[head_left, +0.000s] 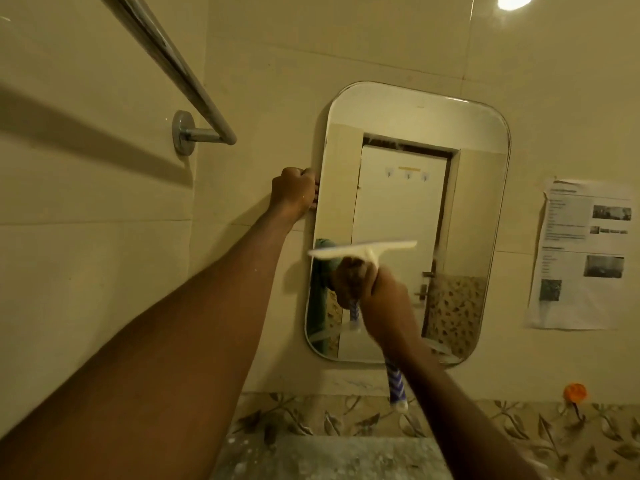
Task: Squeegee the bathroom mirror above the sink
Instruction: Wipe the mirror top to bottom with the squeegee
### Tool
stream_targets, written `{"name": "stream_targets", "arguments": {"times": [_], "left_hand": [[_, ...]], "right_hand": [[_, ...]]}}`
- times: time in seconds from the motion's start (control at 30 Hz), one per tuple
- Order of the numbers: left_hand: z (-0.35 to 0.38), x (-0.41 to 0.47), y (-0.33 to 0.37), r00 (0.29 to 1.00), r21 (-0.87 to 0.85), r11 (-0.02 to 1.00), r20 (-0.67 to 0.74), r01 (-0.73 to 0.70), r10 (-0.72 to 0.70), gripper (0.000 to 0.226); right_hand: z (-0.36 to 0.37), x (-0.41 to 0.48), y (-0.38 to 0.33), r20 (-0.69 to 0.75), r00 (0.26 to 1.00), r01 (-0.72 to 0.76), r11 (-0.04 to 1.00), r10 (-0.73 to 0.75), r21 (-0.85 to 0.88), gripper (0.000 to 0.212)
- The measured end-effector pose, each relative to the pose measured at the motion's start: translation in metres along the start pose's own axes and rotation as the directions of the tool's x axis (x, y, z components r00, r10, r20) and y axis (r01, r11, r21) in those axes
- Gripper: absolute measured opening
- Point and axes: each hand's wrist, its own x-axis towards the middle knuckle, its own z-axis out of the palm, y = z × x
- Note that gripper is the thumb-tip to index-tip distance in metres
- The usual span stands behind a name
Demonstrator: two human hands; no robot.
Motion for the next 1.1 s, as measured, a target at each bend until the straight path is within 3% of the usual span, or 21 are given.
{"name": "stream_targets", "arguments": {"times": [0.2,0.27,0.47,0.77,0.87,1.0,1.1], "left_hand": [[0.002,-0.003,-0.008,0.999,0.093,0.995,-0.025,-0.034,0.037,0.033],[0.002,-0.008,-0.016,0.998,0.186,0.981,-0.017,-0.051,0.055,0.036],[0.003,-0.014,-0.021,0.995,0.219,0.972,-0.042,-0.081,0.092,0.035],[0.004,-0.017,-0.02,0.99,0.289,0.95,-0.043,-0.119,0.137,0.033],[0.004,-0.017,-0.02,0.988,0.296,0.947,-0.048,-0.126,0.147,0.034],[0.004,-0.019,-0.021,0.984,0.3,0.943,-0.056,-0.145,0.169,0.034],[0.004,-0.019,-0.02,0.981,0.3,0.94,-0.056,-0.163,0.188,0.034]], "right_hand": [[0.021,-0.07,0.046,0.112,0.985,-0.11,0.977,0.132,-0.185,0.033],[0.005,-0.059,0.04,0.083,0.988,-0.116,0.985,0.127,-0.127,0.034],[-0.044,0.046,0.006,-0.143,0.989,-0.042,0.999,0.042,0.004,0.04],[0.003,-0.046,0.038,-0.028,0.978,-0.21,0.977,0.209,-0.039,0.038],[-0.025,-0.009,0.018,-0.004,0.985,-0.172,0.985,0.172,0.004,0.04],[-0.071,0.086,-0.027,-0.134,0.99,-0.027,0.998,0.034,0.058,0.043],[-0.087,0.133,-0.05,-0.184,0.983,0.013,1.0,-0.013,0.0,0.045]]}}
